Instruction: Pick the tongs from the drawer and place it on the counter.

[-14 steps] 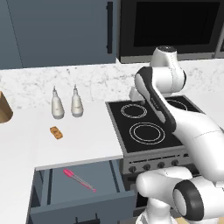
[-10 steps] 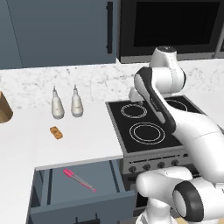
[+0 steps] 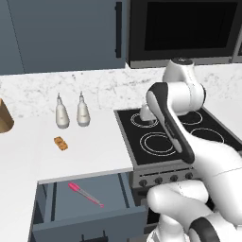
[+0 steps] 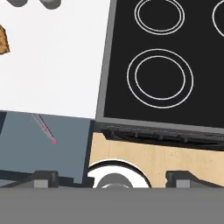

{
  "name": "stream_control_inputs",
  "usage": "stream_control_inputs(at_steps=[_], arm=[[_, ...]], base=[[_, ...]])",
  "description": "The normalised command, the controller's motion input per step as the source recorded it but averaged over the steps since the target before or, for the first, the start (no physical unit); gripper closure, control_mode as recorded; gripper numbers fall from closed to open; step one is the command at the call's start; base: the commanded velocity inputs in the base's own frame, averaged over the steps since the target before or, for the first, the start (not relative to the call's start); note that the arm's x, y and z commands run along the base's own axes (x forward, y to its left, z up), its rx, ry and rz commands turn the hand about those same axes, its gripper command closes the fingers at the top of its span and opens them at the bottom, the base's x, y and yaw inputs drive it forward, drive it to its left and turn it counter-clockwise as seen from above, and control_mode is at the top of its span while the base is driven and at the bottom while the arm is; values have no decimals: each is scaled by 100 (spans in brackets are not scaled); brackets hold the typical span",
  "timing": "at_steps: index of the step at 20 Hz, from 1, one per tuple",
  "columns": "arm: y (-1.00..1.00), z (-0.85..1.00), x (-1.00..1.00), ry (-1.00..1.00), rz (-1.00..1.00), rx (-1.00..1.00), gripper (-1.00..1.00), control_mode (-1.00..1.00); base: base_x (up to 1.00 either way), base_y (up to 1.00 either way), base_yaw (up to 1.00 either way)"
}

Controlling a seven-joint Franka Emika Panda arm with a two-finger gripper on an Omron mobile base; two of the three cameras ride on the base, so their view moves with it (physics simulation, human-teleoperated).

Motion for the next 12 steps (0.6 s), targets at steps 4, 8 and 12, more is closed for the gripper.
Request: stream_control_inputs(at_steps=[4,8,12], arm=[[0,-18,-55,0,0,-5,-100,-100],[28,-41,-41,0,5,-6,-100,-100],[37,-45,-34,0,5,-1,-100,-100]], base=[[0,0,0],[0,0,0],[0,0,0]])
